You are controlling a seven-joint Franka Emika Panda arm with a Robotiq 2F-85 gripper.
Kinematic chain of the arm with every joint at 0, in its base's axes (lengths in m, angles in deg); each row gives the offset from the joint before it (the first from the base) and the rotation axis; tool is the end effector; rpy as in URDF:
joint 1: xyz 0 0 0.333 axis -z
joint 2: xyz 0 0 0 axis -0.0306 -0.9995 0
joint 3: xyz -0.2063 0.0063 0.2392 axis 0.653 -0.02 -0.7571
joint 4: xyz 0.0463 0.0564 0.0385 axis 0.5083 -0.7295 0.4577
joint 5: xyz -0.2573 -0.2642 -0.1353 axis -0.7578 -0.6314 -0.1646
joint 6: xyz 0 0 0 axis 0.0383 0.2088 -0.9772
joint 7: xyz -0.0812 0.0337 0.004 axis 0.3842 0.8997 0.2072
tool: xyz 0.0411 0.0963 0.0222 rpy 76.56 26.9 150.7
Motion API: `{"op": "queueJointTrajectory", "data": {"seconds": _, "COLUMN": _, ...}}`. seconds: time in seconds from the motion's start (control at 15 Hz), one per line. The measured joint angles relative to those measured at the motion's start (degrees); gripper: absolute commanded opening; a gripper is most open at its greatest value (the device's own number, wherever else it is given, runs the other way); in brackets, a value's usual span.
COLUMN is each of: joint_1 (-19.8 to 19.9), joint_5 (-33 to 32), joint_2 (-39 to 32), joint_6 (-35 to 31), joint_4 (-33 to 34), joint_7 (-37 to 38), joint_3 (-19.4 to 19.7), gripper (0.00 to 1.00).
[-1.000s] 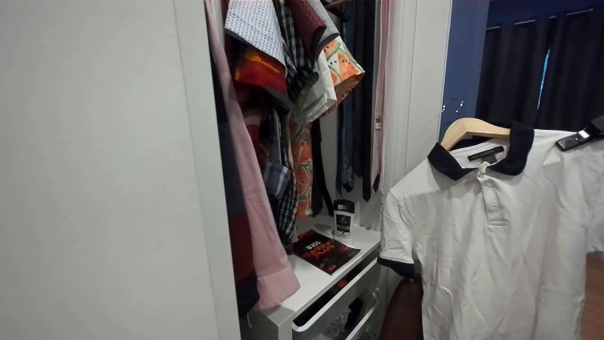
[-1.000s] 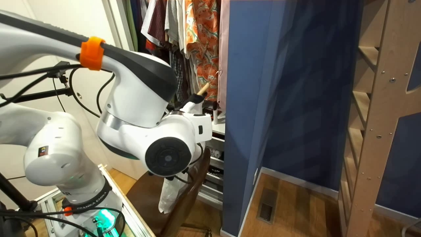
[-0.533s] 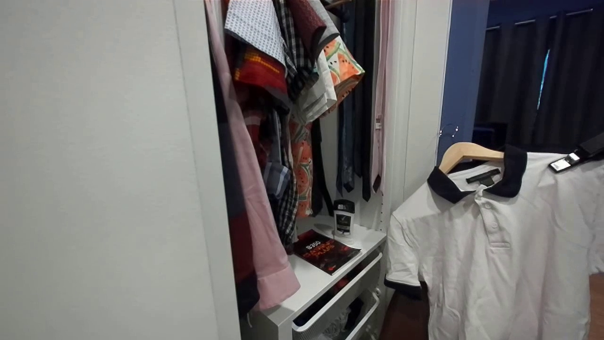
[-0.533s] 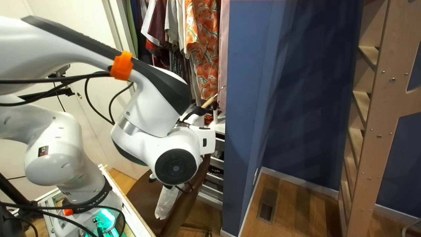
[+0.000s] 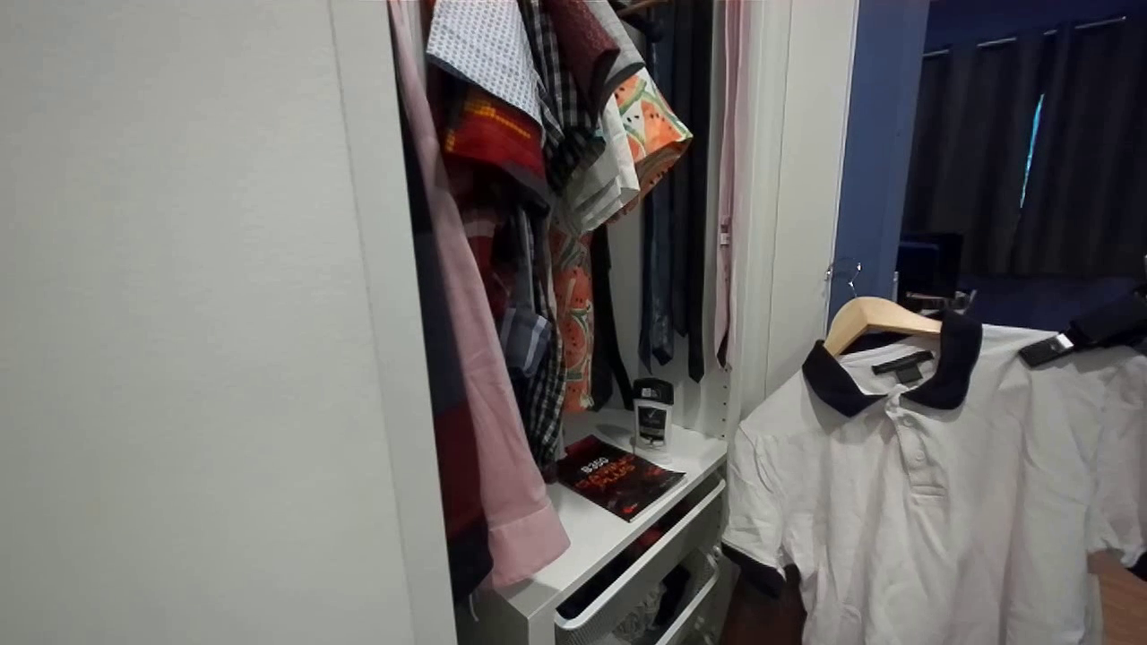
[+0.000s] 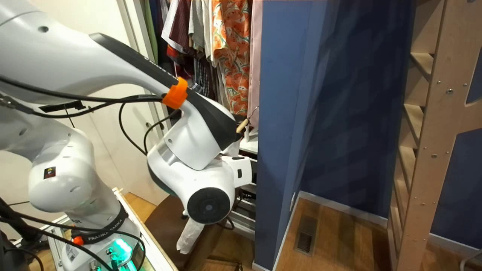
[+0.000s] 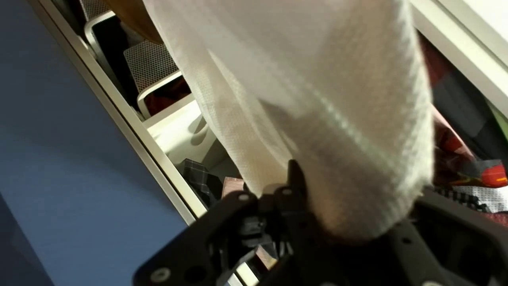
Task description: Pick up the white t shirt and hang it on the back of the chair
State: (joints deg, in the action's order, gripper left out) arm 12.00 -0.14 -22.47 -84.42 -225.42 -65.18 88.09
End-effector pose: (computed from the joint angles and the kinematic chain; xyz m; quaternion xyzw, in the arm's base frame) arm 0.2474 -0.2495 0.2961 -0.8463 -0.0416 -0.3745 0.3765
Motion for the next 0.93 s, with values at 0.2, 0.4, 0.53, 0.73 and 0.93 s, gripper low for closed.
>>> {"op": "queueJointTrajectory", "data": {"seconds": 0.2, "joint_1": 0.0, "joint_5": 3.2, "joint_2": -2.8, "joint_6": -2.4, "joint_4": 0.7, "joint_7": -6.7, "joint_3": -2.9, "gripper": 0.04}}
{"op": "queueJointTrajectory", "data": {"seconds": 0.4, "joint_1": 0.2, "joint_5": 6.5, "joint_2": -5.4, "joint_6": -6.1, "joint_4": 1.4, "joint_7": -12.5, "joint_3": -6.5, "gripper": 0.04}}
{"op": "queueJointTrajectory", "data": {"seconds": 0.53, "joint_1": 0.4, "joint_5": 8.4, "joint_2": -7.2, "joint_6": -8.7, "joint_4": 2.0, "joint_7": -15.8, "joint_3": -8.6, "gripper": 0.04}}
{"op": "queueJointTrajectory", "data": {"seconds": 0.73, "joint_1": 1.0, "joint_5": 11.2, "joint_2": -10.0, "joint_6": -12.1, "joint_4": 3.1, "joint_7": -20.6, "joint_3": -11.3, "gripper": 0.04}}
{"op": "queueJointTrajectory", "data": {"seconds": 0.93, "joint_1": 2.0, "joint_5": 14.7, "joint_2": -12.7, "joint_6": -14.9, "joint_4": 4.2, "joint_7": -25.7, "joint_3": -13.8, "gripper": 0.04}}
